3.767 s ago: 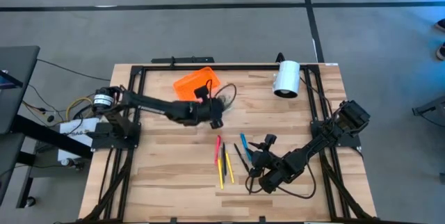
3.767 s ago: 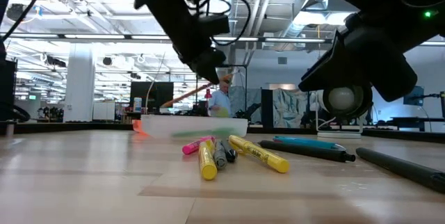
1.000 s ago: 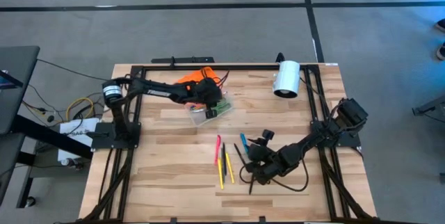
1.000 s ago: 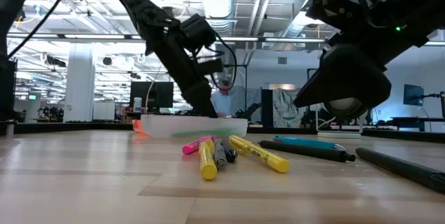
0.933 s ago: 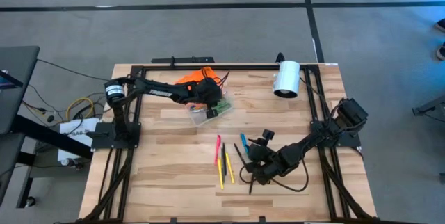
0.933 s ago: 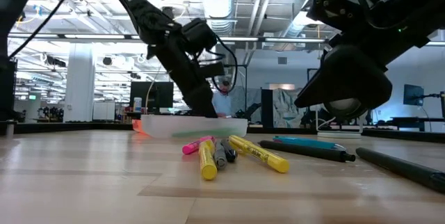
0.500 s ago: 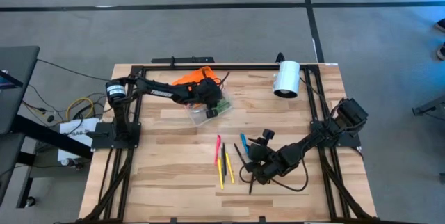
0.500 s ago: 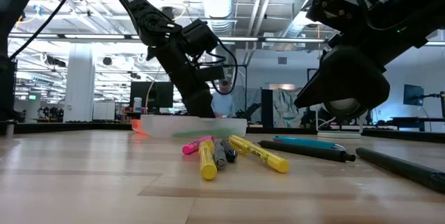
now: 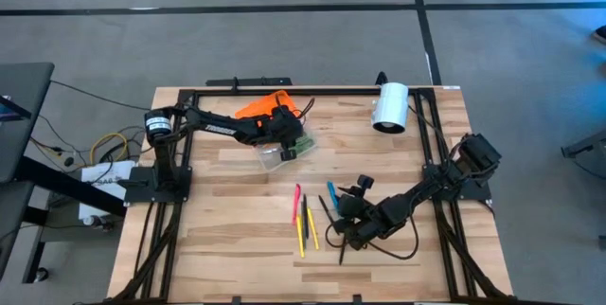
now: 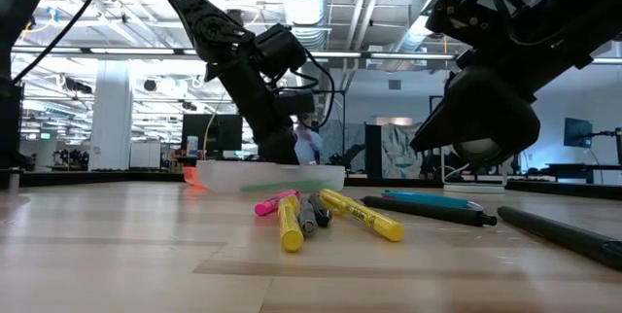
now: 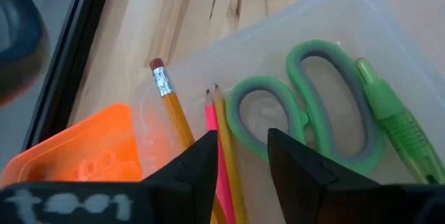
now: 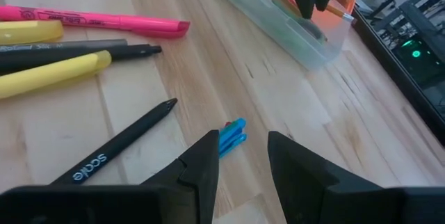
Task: Pick & place school supplies into a supply box
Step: Put the orange pencil into the supply box
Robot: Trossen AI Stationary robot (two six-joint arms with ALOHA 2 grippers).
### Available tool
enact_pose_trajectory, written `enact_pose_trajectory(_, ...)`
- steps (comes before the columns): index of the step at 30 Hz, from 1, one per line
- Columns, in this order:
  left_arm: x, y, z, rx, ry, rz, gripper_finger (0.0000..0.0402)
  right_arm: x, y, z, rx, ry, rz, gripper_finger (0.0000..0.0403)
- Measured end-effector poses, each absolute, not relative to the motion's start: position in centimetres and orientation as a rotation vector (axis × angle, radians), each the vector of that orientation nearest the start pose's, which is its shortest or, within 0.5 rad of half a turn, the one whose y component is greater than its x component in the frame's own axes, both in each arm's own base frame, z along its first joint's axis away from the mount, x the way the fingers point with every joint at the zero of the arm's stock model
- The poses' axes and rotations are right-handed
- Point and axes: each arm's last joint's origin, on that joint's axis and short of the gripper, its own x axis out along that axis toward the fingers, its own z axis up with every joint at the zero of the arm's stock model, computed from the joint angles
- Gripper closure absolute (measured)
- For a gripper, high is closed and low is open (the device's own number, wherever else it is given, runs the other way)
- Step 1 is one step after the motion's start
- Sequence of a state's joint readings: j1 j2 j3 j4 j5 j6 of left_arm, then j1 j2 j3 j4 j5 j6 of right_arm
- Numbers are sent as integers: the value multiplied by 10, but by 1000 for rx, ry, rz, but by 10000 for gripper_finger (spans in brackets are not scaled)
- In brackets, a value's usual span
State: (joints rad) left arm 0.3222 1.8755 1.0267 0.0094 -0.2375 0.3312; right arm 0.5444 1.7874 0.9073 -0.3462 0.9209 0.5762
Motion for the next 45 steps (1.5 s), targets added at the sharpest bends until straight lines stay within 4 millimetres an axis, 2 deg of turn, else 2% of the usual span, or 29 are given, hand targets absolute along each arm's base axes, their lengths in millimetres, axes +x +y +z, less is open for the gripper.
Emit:
enact_pose_trajectory(10, 350, 115, 155, 349, 903, 436, 283, 278, 132, 130, -294, 780, -584, 285)
enact_pose_trajectory(27, 337, 134, 149, 224, 970, 445, 283, 275, 139, 130, -280, 766, -566, 285)
enact_pose_trajectory(40, 329, 138, 145, 152, 1028, 456, 284, 276, 140, 131, -264, 755, -567, 285)
enact_pose_trajectory(45, 329, 138, 145, 151, 1029, 455, 308, 276, 140, 131, -261, 753, -567, 285)
